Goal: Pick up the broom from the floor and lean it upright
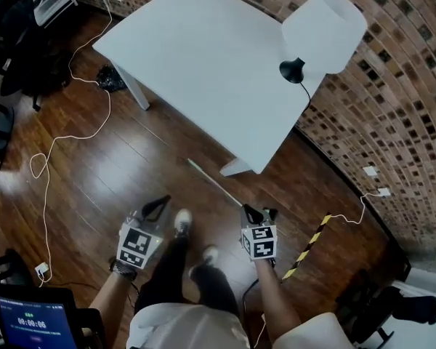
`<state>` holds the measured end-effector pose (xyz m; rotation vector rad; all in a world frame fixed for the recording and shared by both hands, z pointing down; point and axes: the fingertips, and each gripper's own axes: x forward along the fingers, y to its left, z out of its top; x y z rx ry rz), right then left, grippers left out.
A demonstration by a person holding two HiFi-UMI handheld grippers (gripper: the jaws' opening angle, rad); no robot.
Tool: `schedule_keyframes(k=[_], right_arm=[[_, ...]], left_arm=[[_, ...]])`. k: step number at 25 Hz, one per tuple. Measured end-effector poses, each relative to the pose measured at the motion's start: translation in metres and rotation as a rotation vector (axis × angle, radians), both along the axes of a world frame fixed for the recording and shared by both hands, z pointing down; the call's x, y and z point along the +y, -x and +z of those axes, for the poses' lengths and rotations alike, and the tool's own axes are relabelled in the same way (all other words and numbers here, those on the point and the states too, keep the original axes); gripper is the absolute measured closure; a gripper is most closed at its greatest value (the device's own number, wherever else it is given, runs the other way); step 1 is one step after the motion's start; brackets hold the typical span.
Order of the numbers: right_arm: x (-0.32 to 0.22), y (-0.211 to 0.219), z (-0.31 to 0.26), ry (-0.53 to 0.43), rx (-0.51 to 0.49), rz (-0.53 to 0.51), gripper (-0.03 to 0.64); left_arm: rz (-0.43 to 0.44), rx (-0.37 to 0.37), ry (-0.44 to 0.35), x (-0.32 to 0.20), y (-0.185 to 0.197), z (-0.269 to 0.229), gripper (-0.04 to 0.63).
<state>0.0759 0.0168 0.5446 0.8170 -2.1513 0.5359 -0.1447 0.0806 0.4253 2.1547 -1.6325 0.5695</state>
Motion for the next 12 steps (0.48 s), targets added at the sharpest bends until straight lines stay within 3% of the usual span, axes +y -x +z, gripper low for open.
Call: schedule_keyframes(k=[5, 12], right_arm=[[-0.017, 0.035, 0.098, 0.051, 0.097, -0.084, 0.583], [-0.023, 0.056, 0.217, 0.153, 0.180, -0.132, 0.577]], left_arm=[[-0.030, 0.003, 0.067, -0.020, 0.039, 0.078, 0.595], [-0.038, 0.051, 0.176, -0.025, 0.052, 0.191, 0.595]])
